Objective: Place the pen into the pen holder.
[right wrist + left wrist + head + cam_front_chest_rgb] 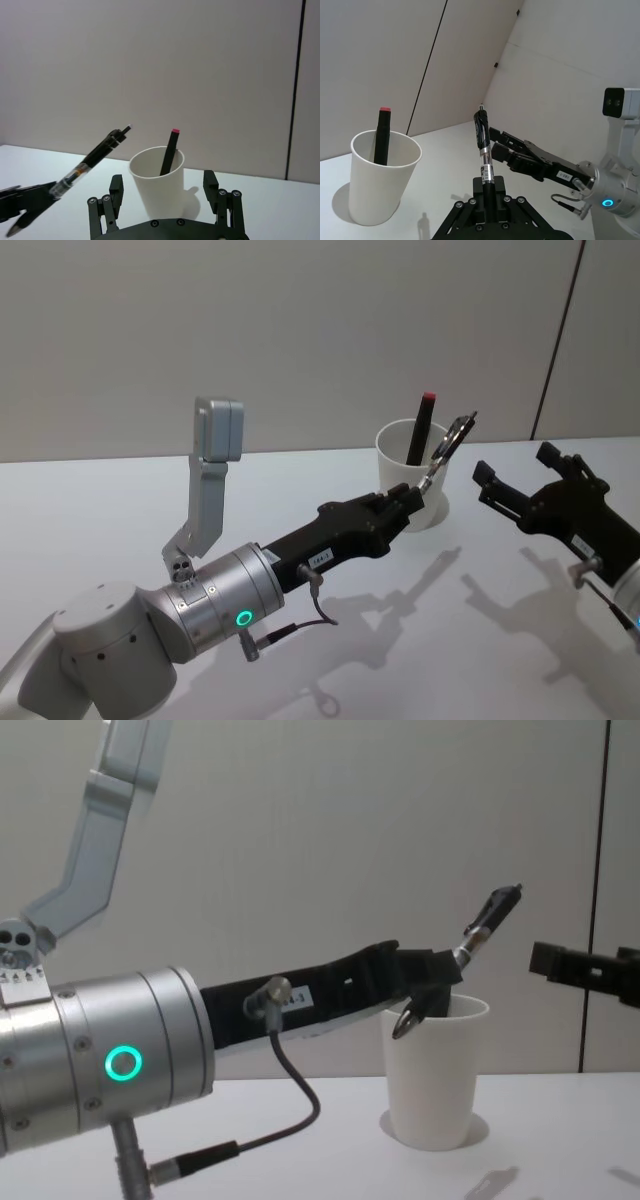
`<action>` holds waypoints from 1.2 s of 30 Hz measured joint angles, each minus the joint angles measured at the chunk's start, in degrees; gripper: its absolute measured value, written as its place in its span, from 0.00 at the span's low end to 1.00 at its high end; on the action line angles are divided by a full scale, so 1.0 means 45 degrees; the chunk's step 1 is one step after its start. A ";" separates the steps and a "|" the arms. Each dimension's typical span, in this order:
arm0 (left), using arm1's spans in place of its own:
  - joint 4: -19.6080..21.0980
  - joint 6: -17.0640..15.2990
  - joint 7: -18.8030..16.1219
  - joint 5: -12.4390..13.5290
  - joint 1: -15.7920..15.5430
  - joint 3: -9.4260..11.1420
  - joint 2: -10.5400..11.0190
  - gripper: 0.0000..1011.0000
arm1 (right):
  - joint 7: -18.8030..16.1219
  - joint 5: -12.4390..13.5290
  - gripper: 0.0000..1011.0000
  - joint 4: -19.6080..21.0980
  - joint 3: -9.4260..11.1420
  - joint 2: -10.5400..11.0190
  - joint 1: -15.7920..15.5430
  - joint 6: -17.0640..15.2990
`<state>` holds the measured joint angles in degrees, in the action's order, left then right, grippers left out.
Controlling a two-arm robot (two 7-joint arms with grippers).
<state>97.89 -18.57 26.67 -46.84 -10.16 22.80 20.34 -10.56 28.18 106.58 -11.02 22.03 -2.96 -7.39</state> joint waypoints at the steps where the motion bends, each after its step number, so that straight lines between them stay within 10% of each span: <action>1: -0.0001 0.0001 0.0001 0.0000 -0.0001 0.0000 -0.0001 0.12 | -0.0078 0.0322 0.99 0.0152 0.0050 0.0071 -0.0067 -0.0190; 21: -0.0026 0.0005 0.0014 -0.0003 -0.0009 0.0013 -0.0009 0.12 | -0.0356 0.5508 0.99 0.1765 0.1096 0.1374 -0.1293 -0.2708; 36: -0.0026 0.0004 0.0013 -0.0004 -0.0009 0.0012 -0.0007 0.12 | 0.0002 0.6819 0.99 0.1859 0.0828 0.0951 -0.1147 -0.3036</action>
<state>97.77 -18.55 26.73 -46.86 -10.20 22.86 20.31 -10.56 58.86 114.95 -7.29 26.31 -8.12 -21.06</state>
